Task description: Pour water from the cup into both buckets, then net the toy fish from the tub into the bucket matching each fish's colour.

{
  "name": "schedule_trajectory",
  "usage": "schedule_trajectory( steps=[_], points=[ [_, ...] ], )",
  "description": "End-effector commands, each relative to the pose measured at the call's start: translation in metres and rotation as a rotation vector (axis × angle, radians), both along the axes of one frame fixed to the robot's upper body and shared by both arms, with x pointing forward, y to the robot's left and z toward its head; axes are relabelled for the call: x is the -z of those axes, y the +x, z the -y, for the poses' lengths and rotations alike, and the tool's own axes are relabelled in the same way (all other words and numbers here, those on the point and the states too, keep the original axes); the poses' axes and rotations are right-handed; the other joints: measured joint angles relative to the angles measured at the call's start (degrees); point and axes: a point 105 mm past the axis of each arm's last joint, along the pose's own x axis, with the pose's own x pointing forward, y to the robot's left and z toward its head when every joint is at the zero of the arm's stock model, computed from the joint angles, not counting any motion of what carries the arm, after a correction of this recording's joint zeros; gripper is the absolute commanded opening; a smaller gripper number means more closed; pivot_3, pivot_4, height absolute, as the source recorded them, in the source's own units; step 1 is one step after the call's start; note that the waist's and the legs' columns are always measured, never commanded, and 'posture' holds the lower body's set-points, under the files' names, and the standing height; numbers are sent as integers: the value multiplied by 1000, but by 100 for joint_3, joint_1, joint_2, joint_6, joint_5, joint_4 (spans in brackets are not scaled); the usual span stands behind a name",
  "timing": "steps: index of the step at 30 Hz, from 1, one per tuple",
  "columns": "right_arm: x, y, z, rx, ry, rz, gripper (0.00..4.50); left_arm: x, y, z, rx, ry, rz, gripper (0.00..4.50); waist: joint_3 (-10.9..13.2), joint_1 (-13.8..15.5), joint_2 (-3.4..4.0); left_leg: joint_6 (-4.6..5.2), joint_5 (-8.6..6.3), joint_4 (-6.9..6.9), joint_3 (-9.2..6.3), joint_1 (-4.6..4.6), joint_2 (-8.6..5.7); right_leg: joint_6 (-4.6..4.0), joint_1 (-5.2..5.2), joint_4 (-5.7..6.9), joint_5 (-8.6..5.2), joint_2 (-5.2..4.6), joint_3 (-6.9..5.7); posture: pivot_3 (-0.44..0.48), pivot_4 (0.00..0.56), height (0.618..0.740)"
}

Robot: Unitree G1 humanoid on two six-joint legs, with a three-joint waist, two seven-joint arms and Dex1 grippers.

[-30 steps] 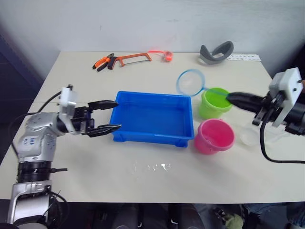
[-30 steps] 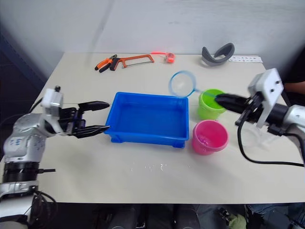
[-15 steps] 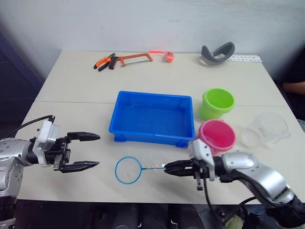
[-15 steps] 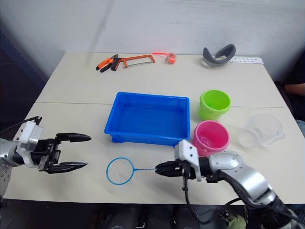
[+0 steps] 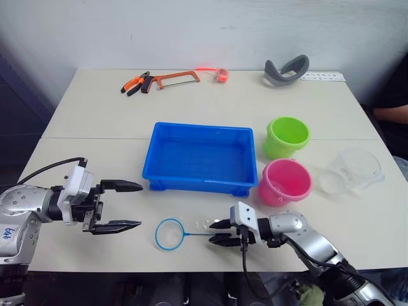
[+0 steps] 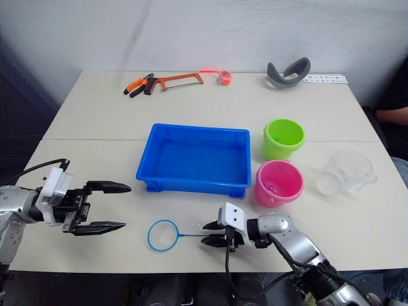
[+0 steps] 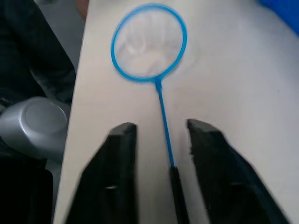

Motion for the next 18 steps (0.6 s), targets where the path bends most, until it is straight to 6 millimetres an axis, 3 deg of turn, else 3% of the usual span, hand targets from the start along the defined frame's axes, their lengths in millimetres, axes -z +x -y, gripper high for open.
schedule_trajectory(
  steps=[1, 2, 5, 9, 12, 14, 16, 18],
  points=[
    [-47, -9, 13, -41, 79, 108, 3082, -7, 2, -13, -47, 7, 13, 4500, 0, 7, 0, 0, 0, 0, 0, 0, 0, 0, 0, 0, 0, -1, 0, 0, 150, 740],
    [-57, -13, 20, -46, 87, 122, 3838, -7, 2, -17, -63, 6, 9, 4500, 1, 14, 2, 0, 0, 0, -1, 2, 0, 0, 3, -1, 0, -1, -1, 0, 150, 740],
    [-83, -31, 39, -70, 94, 124, 4438, -4, 1, -29, -127, 25, -1, 4500, 3, 31, 5, 0, -2, -1, -4, -3, 1, 0, 2, -7, 0, -2, -3, 0, 150, 740],
    [-103, -43, 71, -13, 28, 162, 4438, 5, 0, -48, -230, 115, 67, 4500, 1, 34, 2, 1, -7, -3, -6, 0, 3, 0, 6, -14, 0, -3, -5, 0, 150, 740],
    [-113, -38, 113, 142, -57, 188, 4438, 11, -2, -67, -337, 141, 92, 4500, -1, 43, -2, 4, -10, -4, -4, 3, 3, 0, 11, -18, 0, -5, -3, 0, 150, 740],
    [-117, -33, 140, 213, -133, 300, 4438, 19, -4, -78, -405, 126, 54, 4500, -1, 55, -2, 5, -11, -4, -1, 6, 3, 1, 12, -17, 0, -7, -2, 0, 150, 740],
    [-115, -34, 155, 228, -205, 373, 4438, 25, -5, -81, -429, 125, 50, 4500, -2, 82, -3, 9, -15, -5, 2, 14, 2, 1, 19, -20, 0, -8, 0, 0, 150, 740],
    [-123, -29, 164, 298, -171, 411, 4438, 30, -4, -83, -467, 122, 47, 4500, -2, 94, -4, 8, -15, -5, 2, 16, 3, 1, 20, -20, 0, -7, -1, 0, 150, 740]
  ],
)
